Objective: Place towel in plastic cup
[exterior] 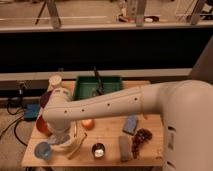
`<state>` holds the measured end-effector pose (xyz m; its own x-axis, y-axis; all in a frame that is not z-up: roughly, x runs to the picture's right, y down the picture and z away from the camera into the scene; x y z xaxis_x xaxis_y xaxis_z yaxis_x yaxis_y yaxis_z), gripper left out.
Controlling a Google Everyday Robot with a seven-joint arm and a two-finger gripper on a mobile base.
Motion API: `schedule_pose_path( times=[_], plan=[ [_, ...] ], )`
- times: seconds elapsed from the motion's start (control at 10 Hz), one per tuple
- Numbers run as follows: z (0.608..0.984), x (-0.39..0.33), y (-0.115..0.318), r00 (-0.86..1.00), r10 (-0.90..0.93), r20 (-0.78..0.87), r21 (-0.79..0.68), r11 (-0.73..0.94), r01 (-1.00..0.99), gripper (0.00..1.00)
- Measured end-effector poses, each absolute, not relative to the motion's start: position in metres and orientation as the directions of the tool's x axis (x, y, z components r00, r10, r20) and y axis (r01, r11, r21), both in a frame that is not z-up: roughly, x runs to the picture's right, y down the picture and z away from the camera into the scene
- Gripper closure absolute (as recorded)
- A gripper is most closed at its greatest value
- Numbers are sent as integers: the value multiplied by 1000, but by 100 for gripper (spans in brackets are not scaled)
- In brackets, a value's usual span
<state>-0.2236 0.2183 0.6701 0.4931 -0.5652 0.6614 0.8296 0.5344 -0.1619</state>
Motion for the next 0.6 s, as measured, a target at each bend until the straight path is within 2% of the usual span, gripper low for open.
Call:
schedule_pose_path(
  times=[0.6],
  plan=[
    [658,-224,214,489,-561,668,-149,543,826,97]
  ],
)
